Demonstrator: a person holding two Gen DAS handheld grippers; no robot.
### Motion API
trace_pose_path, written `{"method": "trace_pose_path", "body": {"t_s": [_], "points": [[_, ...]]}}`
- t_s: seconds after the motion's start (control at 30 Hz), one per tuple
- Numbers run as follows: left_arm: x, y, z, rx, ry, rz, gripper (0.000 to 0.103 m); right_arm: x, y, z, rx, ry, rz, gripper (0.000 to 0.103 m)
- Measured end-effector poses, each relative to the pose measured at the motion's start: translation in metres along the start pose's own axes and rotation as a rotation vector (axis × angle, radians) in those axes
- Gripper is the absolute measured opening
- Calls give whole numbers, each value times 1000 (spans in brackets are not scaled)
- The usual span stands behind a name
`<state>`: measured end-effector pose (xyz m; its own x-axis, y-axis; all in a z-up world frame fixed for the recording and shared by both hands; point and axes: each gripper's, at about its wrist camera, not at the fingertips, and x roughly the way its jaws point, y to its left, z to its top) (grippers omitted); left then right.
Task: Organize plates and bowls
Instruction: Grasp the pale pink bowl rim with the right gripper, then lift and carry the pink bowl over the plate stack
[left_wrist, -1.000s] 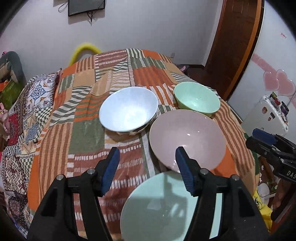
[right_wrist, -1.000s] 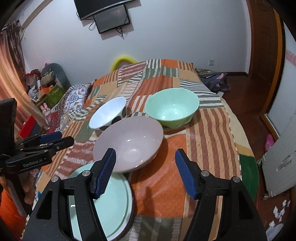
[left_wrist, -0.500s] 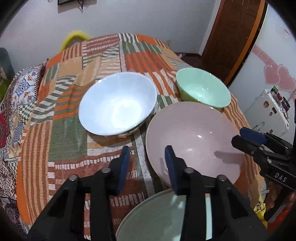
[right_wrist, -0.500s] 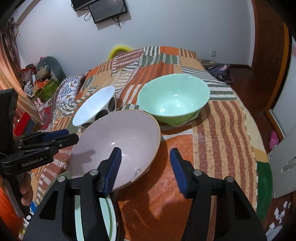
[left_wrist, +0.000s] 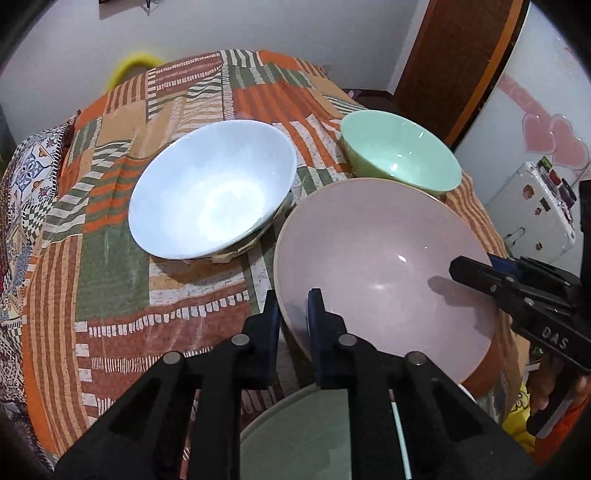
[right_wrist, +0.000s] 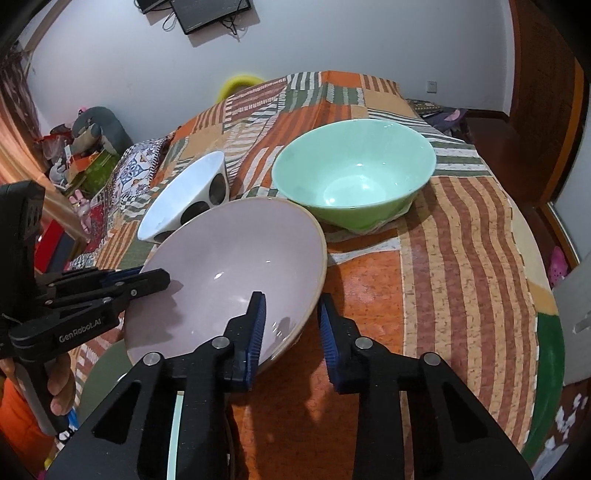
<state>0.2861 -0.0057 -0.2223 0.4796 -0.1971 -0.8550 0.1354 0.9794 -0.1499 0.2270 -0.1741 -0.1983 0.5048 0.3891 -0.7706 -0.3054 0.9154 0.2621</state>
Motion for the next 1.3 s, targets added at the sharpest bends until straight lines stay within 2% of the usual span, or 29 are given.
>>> {"method": "trace_pose_path", "body": {"t_s": [0.33,0.47,0.63,0.93,1.3], "points": [[-30,-11,-10,26,-31,-6,14,-23,6,1,-2,-37,-24,23],[-53,-10,-14,6,-65,-20,14,-39,14,2,-20,-63,-22,23],[-88,-7,-22,1,-120,-2,14,-55,30,3,-53,-100,-11,23],[-148,14,-50,-32,-200,67,14,-67,73,0,-134,-127,36,23],[-198,60,-95,-120,-226,164,14,-53,133,-11,-239,-100,129,23]]}}
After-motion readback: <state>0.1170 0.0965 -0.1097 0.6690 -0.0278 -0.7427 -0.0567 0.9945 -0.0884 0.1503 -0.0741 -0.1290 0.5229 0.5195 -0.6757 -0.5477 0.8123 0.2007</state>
